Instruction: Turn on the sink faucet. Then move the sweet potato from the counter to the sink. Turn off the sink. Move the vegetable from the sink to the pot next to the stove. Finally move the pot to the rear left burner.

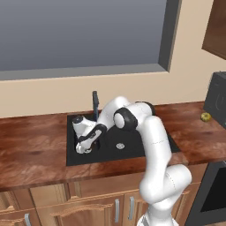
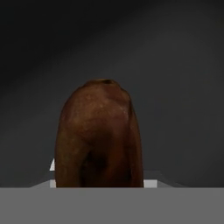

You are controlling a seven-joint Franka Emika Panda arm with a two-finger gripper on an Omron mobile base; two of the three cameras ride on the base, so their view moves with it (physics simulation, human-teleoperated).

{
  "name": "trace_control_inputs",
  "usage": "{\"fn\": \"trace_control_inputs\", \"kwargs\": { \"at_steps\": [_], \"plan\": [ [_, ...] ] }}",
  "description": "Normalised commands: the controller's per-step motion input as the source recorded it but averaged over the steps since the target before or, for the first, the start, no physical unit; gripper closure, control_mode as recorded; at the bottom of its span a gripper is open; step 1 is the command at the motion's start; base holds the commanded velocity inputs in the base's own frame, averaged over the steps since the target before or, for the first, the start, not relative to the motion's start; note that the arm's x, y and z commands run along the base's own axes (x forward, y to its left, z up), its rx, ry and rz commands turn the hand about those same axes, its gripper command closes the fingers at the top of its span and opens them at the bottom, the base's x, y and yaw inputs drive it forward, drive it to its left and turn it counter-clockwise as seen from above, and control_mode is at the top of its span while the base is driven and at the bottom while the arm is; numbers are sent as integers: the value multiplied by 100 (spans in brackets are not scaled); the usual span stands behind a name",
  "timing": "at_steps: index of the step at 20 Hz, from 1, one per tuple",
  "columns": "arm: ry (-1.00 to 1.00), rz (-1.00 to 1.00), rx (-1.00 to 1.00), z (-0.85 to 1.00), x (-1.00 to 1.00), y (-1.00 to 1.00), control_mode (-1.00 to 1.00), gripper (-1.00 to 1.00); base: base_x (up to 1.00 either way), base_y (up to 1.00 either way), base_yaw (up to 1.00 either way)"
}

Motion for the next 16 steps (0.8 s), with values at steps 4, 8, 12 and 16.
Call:
{"fn": "trace_control_inputs", "kwargs": {
  "at_steps": [4, 8, 12, 16],
  "plan": [
    [0, 5, 0, -2, 10, 3, -100, -100, 0, 0, 0],
    [0, 5, 3, 0, 12, 0, -100, -100, 0, 0, 0],
    [0, 3, 2, 10, 3, 1, -100, -100, 0, 0, 0],
    [0, 0, 0, 33, 0, 4, -100, -100, 0, 0, 0]
  ]
}}
